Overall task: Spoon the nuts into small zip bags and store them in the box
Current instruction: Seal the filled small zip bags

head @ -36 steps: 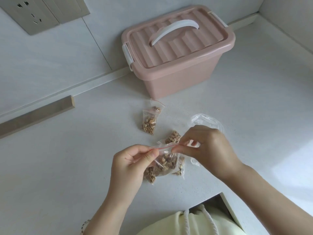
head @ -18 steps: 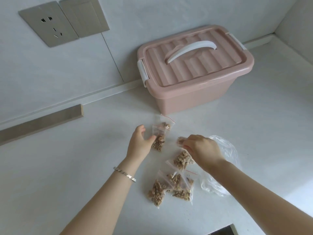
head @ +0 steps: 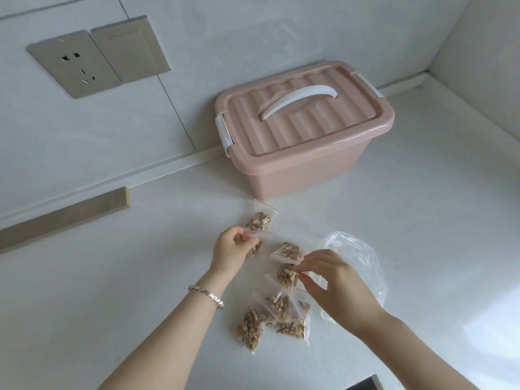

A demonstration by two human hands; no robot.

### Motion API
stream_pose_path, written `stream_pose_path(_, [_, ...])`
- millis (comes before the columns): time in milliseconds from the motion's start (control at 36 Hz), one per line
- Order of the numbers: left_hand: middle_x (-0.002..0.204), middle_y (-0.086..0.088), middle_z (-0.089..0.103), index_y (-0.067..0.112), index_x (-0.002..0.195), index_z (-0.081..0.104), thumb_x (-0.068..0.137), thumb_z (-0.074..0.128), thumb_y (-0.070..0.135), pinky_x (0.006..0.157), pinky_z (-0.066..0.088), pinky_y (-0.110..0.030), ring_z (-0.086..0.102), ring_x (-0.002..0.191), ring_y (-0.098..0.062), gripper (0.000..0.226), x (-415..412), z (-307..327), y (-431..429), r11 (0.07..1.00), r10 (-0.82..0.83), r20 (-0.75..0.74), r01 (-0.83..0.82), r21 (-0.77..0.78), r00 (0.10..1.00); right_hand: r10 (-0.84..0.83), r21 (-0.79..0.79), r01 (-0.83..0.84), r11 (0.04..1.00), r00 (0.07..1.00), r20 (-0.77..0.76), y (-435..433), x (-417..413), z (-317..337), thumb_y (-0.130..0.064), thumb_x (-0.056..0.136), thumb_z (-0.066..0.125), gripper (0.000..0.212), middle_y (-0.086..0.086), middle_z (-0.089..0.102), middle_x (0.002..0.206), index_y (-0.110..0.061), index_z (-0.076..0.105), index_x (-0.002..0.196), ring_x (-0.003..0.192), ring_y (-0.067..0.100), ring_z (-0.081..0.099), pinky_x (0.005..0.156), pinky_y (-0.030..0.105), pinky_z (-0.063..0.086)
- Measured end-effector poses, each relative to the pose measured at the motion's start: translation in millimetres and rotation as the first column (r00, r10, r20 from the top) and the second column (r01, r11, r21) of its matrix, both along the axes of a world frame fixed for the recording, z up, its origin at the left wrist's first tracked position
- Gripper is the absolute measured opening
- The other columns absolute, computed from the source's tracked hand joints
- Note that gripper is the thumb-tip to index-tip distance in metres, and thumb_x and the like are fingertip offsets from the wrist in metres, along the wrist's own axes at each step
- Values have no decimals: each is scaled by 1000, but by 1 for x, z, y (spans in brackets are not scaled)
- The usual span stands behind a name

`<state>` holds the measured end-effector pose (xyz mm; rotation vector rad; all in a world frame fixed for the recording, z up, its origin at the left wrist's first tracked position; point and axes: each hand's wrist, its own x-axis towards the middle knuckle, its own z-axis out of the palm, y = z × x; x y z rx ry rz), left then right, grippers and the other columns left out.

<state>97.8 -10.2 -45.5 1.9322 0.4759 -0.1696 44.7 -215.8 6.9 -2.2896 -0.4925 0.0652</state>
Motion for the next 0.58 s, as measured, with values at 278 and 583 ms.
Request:
stream_pose_path(278, [71,3,66,15,74,57,79,71,11,61,46,-15,62,65,-5,15,-83,96,-23,976,-147,196,175,-129,969,-123,275,233,933,923,-364,4,-21,31,-32,77,69,32,-24,60,103,-37,57,106,98,-11,55,85,9,43])
stream_pose_path(583, [67,-6,69,10,72,60,66,80,16,55,47,-17,61,62,-15,22,-130,134,-54,890,90,126,-22,-456,988,27,569,329,753,849,-527,1,-68,64,-31,73,66,22,9,70,69,-9,71,69,69,22,64,70,32,49])
